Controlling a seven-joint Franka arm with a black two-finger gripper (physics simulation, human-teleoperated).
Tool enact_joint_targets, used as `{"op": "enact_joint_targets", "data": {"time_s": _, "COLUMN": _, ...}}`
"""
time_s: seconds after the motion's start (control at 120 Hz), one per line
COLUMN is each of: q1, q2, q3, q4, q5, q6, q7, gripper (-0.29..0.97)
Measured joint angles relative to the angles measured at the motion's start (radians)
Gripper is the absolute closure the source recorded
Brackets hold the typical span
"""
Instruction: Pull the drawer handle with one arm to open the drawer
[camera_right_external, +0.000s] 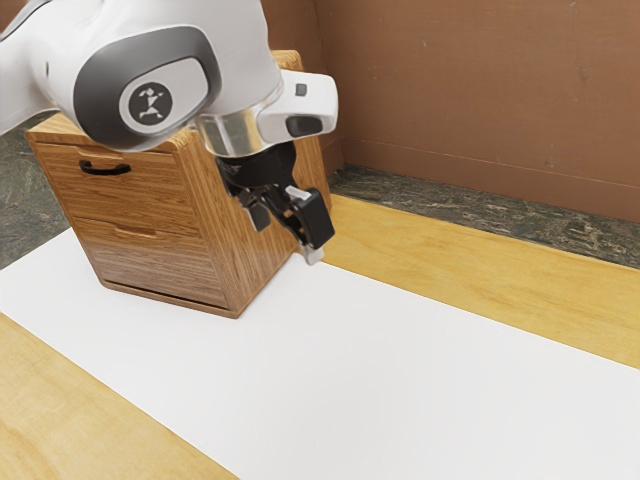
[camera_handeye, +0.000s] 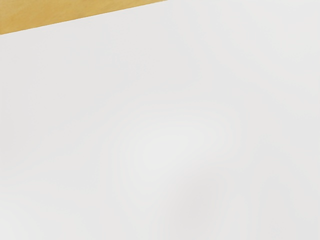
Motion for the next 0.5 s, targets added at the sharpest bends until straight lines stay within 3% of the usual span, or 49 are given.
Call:
{"op": "enact_joint_targets", "data": {"time_s": 0.175, "q1": -0.018, "q2": -0.028, "q3": -0.011, "q4": -0.027, "q5": -0.002, "q6": 0.004, "q7": -0.013, "gripper": 0.0}}
{"op": "enact_joint_targets", "data": {"time_s": 0.25, "q1": 0.045, "q2": -0.145, "q3": -0.118, "q4": -0.106, "q5": 0.016, "q6": -0.004, "q7": -0.023, "gripper": 0.0}}
{"op": "enact_joint_targets", "data": {"time_s": 0.292, "q1": 0.129, "q2": -0.225, "q3": -0.209, "q4": -0.166, "q5": 0.038, "q6": -0.008, "q7": -0.03, "gripper": 0.0}}
{"op": "enact_joint_targets", "data": {"time_s": 0.375, "q1": 0.385, "q2": -0.401, "q3": -0.442, "q4": -0.297, "q5": 0.068, "q6": -0.024, "q7": -0.043, "gripper": 0.0}}
{"op": "enact_joint_targets", "data": {"time_s": 0.5, "q1": 0.64, "q2": -0.622, "q3": -0.633, "q4": -0.437, "q5": 0.087, "q6": -0.069, "q7": -0.06, "gripper": 0.0}}
